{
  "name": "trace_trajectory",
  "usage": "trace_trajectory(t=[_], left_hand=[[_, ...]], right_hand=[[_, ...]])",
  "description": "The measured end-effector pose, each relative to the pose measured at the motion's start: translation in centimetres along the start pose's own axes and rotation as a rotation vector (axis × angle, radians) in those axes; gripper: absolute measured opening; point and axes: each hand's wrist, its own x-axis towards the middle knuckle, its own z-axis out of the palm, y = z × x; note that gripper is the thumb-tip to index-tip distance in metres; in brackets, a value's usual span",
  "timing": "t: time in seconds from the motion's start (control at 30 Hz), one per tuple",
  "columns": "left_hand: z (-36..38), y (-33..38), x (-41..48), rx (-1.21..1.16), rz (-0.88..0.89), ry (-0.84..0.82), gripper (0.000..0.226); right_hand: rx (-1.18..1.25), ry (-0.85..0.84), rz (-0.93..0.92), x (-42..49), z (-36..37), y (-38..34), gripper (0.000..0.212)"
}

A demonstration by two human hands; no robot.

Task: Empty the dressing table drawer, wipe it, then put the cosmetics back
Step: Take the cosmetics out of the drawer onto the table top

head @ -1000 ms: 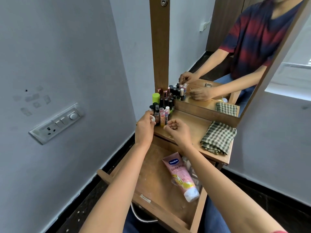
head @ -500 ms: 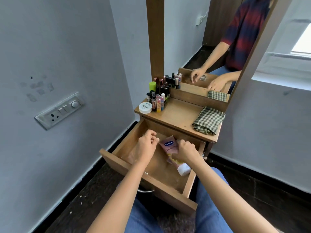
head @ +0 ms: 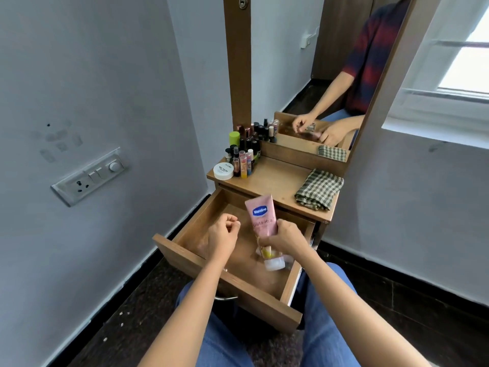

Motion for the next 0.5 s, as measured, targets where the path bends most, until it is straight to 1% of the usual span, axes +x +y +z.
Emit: trace_trajectory(t=[0.1,0.2,0.27,0.33,0.5], left_hand=[[0.1,0.0,0.3,0.013,0.009,-0.021,0.009],[0.4,0.1,0.6,-0.029,0.031,-0.027,0.008],[0.7,0.2,0.8,-0.063,0.015,-0.034,0.009],[1.3,0.2,1.1,-0.056,0.013,-0.044,0.008],[2.3,0.2,2.3,-0.038,0.024,-0.071,0.003]], right_hand=[[0.151,0.051,-0.138,-0.3,-2.7,-2.1,0.044],[0.295,0.216,-0.257,0.7,-5.7,-4.6,0.044],[0.371,0.344,-0.280,2.6,-7.3,-5.9,0.045],[0.386,0.450,-0.267,5.2,-8.5,-6.7,0.048],[0.386,0.520,-0.253,11.0,-9.1,-7.8,0.054]])
